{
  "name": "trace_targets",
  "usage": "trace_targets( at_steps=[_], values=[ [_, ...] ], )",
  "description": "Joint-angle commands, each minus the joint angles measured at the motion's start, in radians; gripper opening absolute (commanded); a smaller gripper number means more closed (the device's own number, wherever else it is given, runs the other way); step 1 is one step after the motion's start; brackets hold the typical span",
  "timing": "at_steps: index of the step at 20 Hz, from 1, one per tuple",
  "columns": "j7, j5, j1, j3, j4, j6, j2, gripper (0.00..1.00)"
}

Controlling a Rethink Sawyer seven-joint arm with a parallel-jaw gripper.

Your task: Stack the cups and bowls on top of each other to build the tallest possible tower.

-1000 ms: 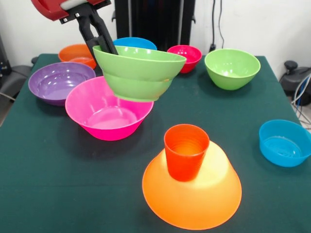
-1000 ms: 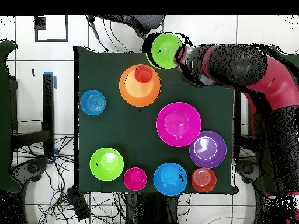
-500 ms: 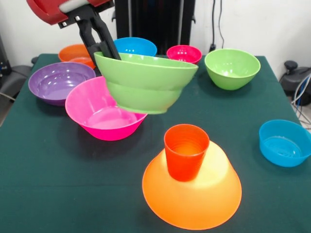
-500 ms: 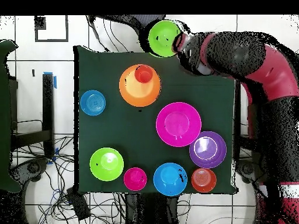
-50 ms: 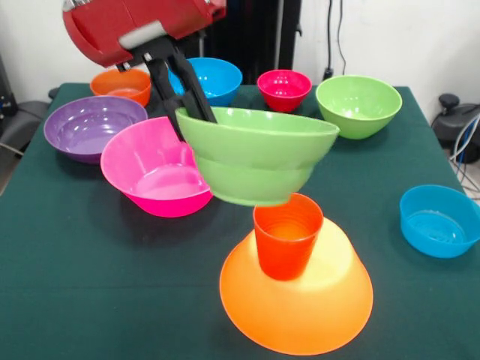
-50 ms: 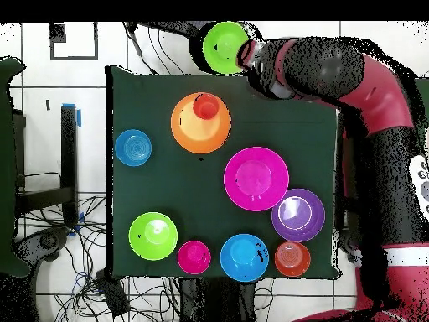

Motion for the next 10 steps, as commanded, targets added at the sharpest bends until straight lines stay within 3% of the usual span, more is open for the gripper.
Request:
trace_targets(
  at_steps=[1, 6, 10],
  values=[
    [-0.020, -0.004, 0.039, -0.024, -0.018, 0.023, 0.050, 0.00],
    [0.005, 0.006, 0.035, -0.015, 0.042, -0.029, 0.031, 0.00],
    [0.029, 0.012, 0.048, -0.022, 0.012, -0.030, 0.041, 0.00]
  ],
)
